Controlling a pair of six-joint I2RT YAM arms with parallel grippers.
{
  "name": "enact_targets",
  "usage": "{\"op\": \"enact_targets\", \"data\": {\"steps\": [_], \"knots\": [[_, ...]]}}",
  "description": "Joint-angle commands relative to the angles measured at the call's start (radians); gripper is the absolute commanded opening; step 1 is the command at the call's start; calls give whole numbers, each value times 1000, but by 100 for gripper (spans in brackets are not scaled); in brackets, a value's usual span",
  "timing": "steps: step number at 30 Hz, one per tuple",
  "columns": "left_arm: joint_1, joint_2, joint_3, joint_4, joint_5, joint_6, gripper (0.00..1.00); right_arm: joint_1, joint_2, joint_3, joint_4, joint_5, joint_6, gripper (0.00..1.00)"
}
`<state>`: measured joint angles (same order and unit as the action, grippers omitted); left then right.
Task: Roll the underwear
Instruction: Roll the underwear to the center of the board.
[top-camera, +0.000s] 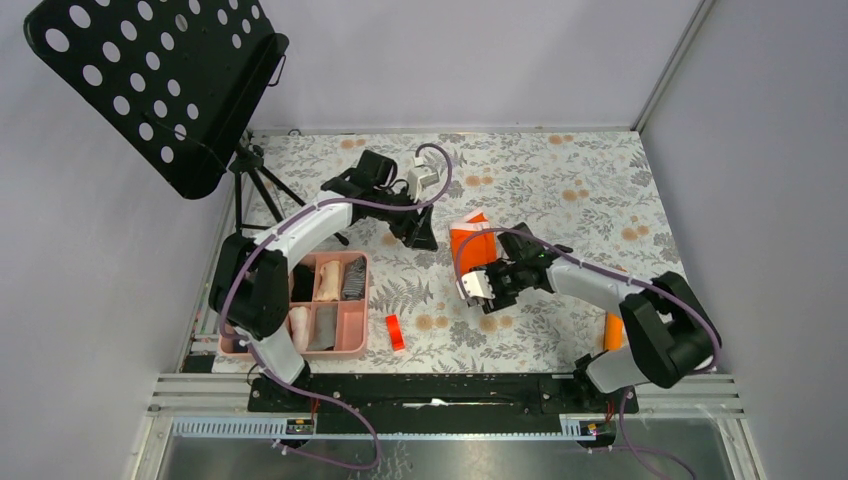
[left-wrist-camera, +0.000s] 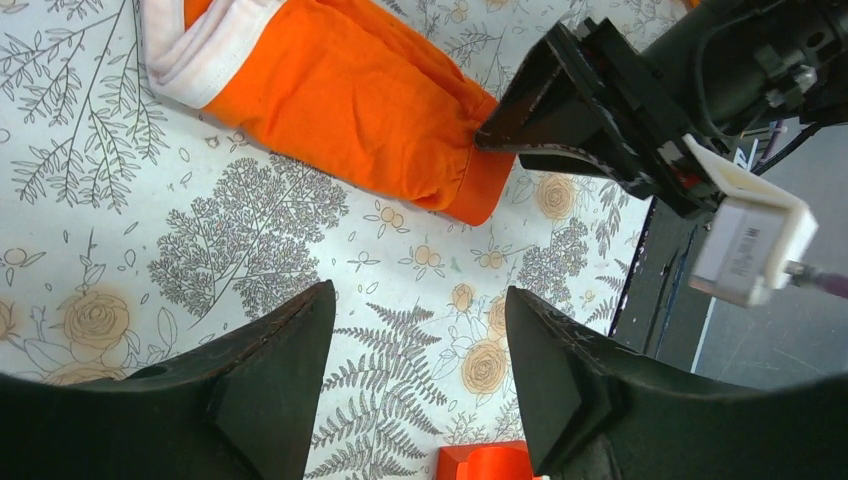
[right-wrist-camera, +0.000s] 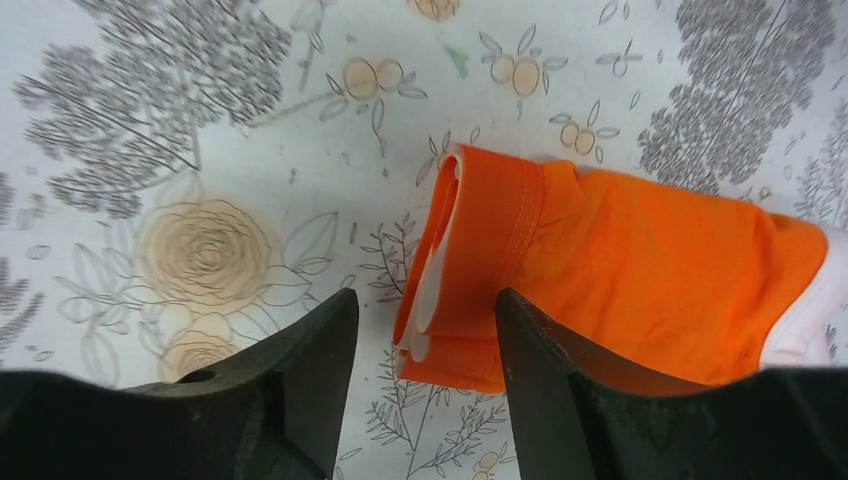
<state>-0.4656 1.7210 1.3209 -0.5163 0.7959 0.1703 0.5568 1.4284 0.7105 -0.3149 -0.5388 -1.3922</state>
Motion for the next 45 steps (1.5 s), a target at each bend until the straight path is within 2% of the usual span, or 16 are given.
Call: {"op": "enact_targets", "data": {"steps": [1, 2, 6, 11, 13, 19, 25, 29, 32, 37, 41, 45], "knots": [[5, -59, -22, 43, -17, -16, 66, 8, 67, 19, 70, 101, -33, 59], [8, -62, -25, 42, -16, -18, 66, 7, 79, 23, 53, 101, -41, 56], [17, -64, -32, 31, -5, -11, 66, 8, 118, 37, -20, 81, -85, 33], [19, -91, -70, 25, -19, 51, 65, 8, 184, 38, 13, 162, -59, 23], [19, -120, -100, 28, -24, 99, 65, 9, 217, 106, -60, 141, -3, 18], [-18, -320, -311, 150, -145, 336, 66, -46, 371, 442, -442, -149, 276, 17], [-201, -399, -462, 296, -241, 607, 68, -116, 541, 622, -661, -355, 397, 15], [-244, -354, -551, 537, -229, 657, 70, -170, 644, 688, -726, -437, 438, 13], [-257, -281, -564, 643, -201, 723, 71, -206, 712, 752, -785, -485, 444, 13], [-280, -185, -557, 696, -150, 860, 72, -239, 760, 788, -805, -508, 464, 12], [-306, -108, -551, 769, -180, 939, 72, -246, 790, 798, -813, -516, 467, 12], [-327, -45, -519, 776, -190, 977, 71, -247, 811, 803, -810, -522, 480, 12]]}}
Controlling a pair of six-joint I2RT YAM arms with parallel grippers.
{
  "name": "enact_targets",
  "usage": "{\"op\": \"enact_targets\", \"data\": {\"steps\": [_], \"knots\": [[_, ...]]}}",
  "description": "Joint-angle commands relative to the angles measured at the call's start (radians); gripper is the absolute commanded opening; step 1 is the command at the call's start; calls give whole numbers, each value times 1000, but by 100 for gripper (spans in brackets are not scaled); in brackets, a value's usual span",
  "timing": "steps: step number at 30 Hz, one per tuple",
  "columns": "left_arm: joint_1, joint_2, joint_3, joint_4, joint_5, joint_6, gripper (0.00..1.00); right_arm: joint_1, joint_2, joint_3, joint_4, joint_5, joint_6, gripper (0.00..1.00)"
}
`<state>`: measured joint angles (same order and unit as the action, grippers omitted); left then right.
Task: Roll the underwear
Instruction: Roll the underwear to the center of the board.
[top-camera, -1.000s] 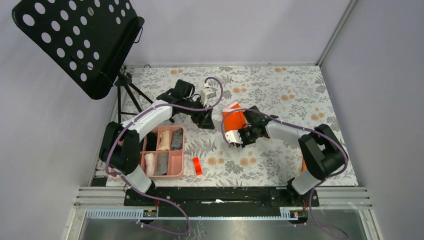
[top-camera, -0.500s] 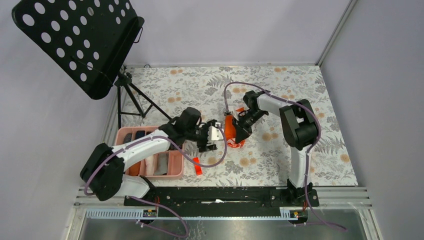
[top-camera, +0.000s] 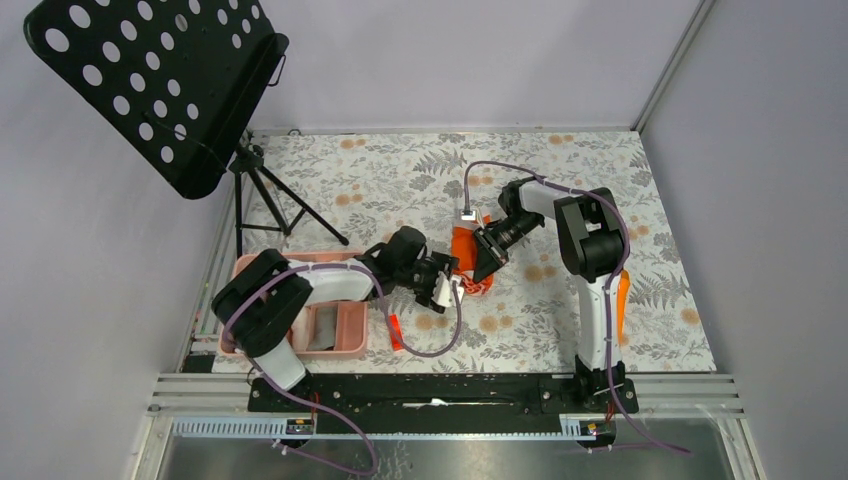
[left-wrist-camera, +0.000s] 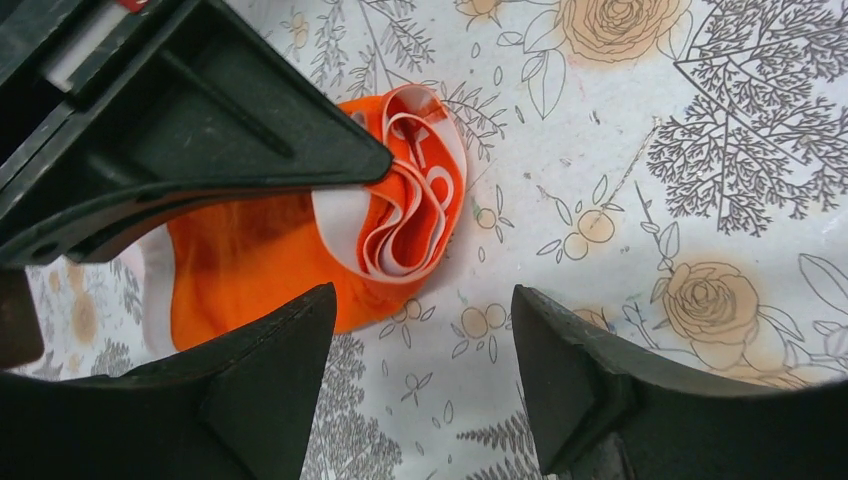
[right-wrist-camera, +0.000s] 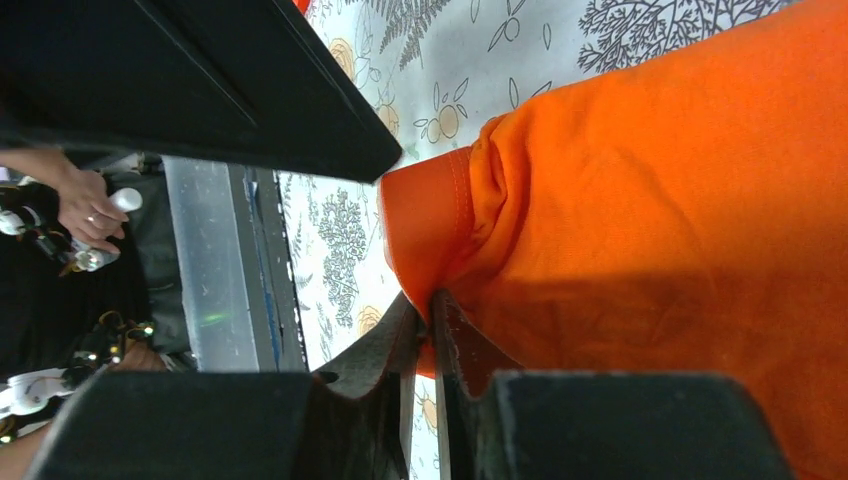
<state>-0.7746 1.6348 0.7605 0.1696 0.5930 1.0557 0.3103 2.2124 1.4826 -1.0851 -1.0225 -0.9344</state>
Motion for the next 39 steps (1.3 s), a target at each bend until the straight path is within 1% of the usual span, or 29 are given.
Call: {"op": "enact_targets", "data": {"steps": [1, 6, 13, 17, 19, 23, 27, 30, 32, 34, 39], "knots": [[-25, 53, 49, 93, 12, 93, 71, 0, 29, 30, -39, -40, 24, 12], [-50, 94, 62, 117, 2, 72, 70, -2, 36, 35, -34, -37, 34, 12], [-58, 129, 85, 152, -33, 5, 64, -4, 47, 47, -33, -37, 46, 12], [-58, 139, 104, 174, -75, -64, 55, -7, 43, 48, -32, -34, 50, 12], [-58, 135, 105, 170, -91, -80, 53, -9, 42, 48, -32, -34, 53, 13], [-56, 134, 99, 170, -113, -94, 61, -13, 42, 48, -33, -34, 58, 13], [-57, 137, 101, 175, -103, -94, 66, -14, 43, 51, -33, -33, 63, 13], [-57, 140, 101, 146, -49, -50, 67, -14, 44, 54, -33, -34, 67, 13], [-56, 144, 111, 120, -2, -18, 64, -14, 45, 55, -32, -34, 71, 13], [-57, 154, 136, 75, 26, 5, 59, -16, 45, 57, -32, -34, 72, 13], [-57, 175, 173, 32, 26, -4, 39, -17, 40, 52, -31, -33, 75, 13]]}}
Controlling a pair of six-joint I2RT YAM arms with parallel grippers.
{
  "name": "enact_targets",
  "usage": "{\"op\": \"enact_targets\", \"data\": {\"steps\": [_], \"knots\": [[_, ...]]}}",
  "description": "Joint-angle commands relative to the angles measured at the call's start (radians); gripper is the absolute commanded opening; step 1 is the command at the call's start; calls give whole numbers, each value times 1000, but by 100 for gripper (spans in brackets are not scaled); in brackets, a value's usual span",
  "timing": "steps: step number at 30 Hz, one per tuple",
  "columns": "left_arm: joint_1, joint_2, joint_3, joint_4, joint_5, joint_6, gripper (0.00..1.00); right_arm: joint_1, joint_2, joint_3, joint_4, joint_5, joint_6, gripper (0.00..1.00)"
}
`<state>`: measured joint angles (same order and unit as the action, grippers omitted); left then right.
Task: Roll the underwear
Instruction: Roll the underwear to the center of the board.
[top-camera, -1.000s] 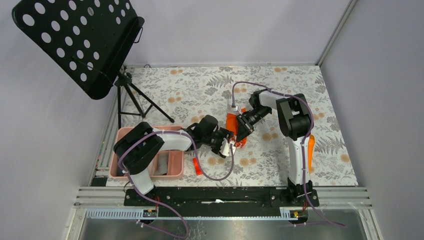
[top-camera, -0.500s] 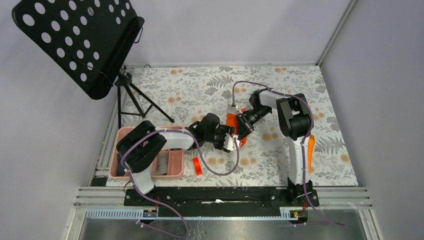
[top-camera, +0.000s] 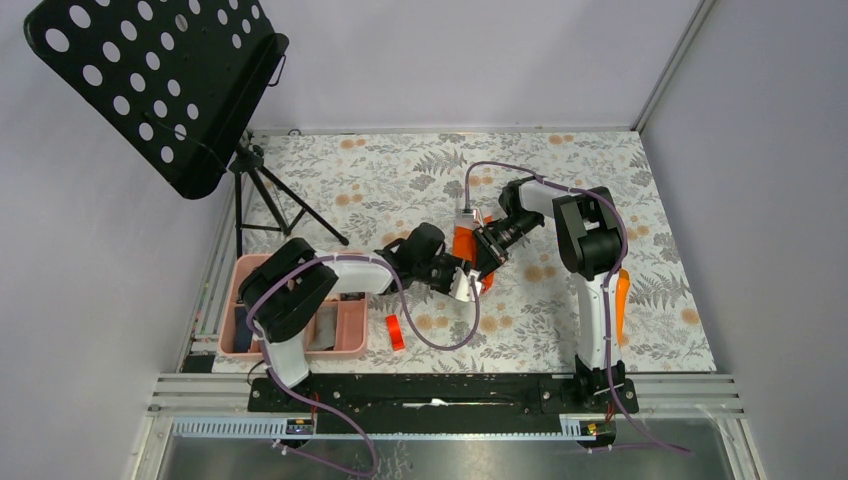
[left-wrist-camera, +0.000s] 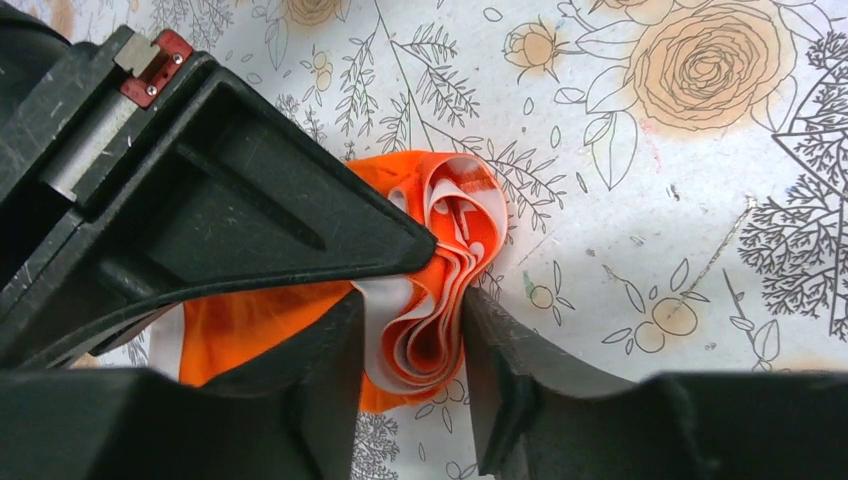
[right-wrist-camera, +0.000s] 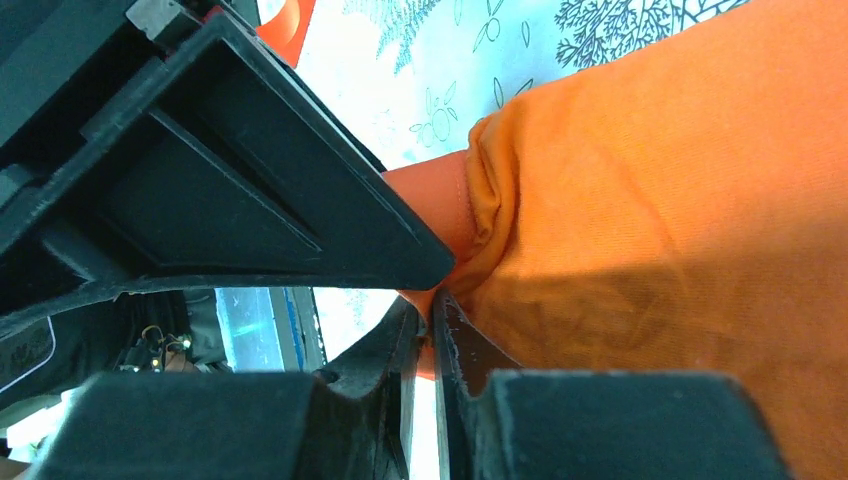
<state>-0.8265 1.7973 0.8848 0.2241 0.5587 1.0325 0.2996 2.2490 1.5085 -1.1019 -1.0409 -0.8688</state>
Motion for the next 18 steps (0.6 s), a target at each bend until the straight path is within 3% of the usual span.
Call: {"op": "enact_targets", "data": {"steps": [1, 4, 8, 11, 13, 18], "knots": [[-5, 13, 50, -24, 60, 11, 33, -7, 1, 22, -11, -15, 10, 13], [-5, 15, 69, -66, 52, -13, 18, -8, -5, 16, -8, -10, 11, 13], [8, 17, 113, -144, 57, -85, 7, -22, -39, 15, -7, -7, 18, 16], [24, 21, 179, -264, 92, -149, 3, -57, -116, 21, -9, 5, 22, 34], [40, 30, 219, -319, 134, -222, 1, -93, -181, 29, -9, 14, 14, 41], [100, 96, 356, -441, 269, -468, 0, -196, -330, -2, 95, 46, 92, 48]]}}
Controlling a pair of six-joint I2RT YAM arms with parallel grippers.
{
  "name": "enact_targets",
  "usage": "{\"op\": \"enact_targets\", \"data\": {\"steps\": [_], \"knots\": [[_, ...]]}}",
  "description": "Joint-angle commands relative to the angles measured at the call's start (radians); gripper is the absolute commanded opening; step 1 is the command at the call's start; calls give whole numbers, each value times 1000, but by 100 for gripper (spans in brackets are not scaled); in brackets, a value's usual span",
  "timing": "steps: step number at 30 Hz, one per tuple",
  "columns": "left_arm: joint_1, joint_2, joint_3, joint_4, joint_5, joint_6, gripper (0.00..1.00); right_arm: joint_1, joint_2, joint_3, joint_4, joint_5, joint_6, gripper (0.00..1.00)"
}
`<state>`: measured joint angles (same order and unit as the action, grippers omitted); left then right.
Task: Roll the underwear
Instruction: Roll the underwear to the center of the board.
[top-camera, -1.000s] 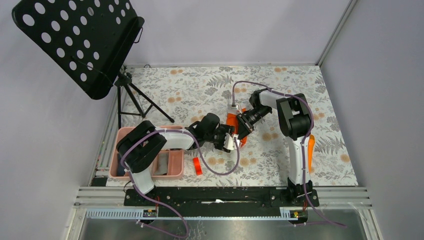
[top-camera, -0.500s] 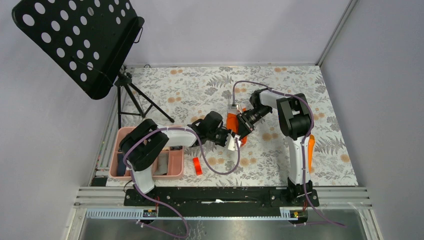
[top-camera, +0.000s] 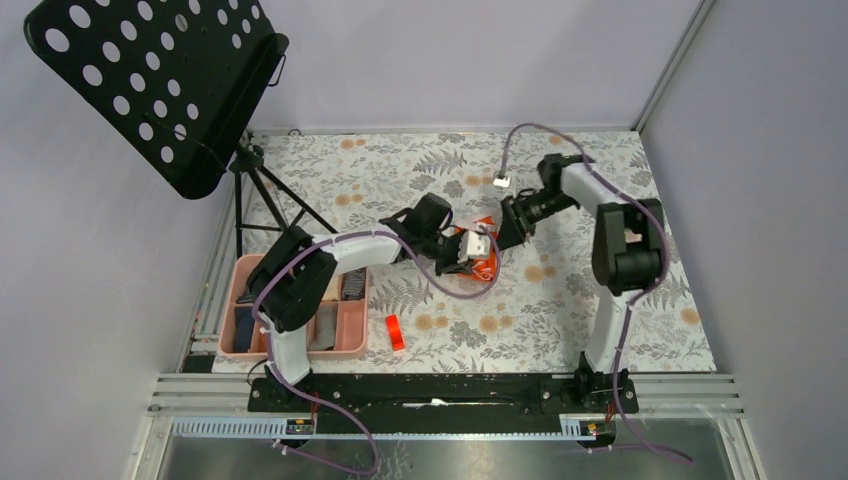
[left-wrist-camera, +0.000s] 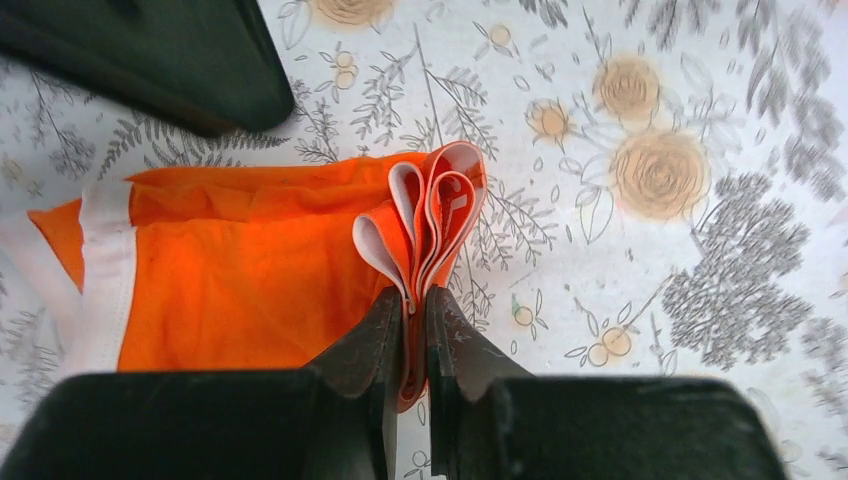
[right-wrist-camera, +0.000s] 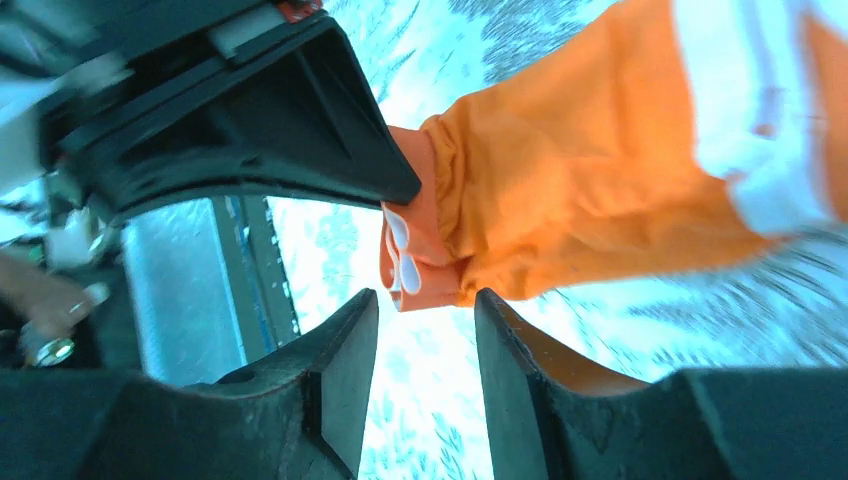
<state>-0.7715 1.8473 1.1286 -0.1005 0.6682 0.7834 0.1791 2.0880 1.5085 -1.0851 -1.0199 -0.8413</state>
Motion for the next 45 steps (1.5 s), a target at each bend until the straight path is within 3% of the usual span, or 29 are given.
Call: {"op": "enact_targets", "data": {"steps": [1, 8, 13, 23, 27, 32, 36, 40, 45], "knots": [[57, 60, 133, -130, 187, -263, 0, -91, -216, -28, 120, 39, 94, 48], [128, 160, 186, -136, 365, -513, 0, -115, -399, -252, 470, 127, 290, 49], [135, 229, 236, -222, 403, -501, 0, -101, -293, -208, 510, 110, 396, 48], [143, 243, 239, -240, 396, -513, 0, 49, -69, -92, 484, -14, 457, 38], [144, 252, 251, -247, 395, -515, 0, 62, 6, -105, 619, -48, 661, 36], [160, 266, 268, -259, 408, -536, 0, 60, 81, -100, 684, 92, 784, 29], [192, 291, 271, -222, 424, -639, 0, 54, 114, -86, 684, 200, 807, 28], [206, 325, 287, -220, 424, -677, 0, 49, 129, -78, 685, 219, 812, 28], [210, 380, 335, -255, 410, -698, 0, 7, 81, -18, 682, 56, 817, 45]]}}
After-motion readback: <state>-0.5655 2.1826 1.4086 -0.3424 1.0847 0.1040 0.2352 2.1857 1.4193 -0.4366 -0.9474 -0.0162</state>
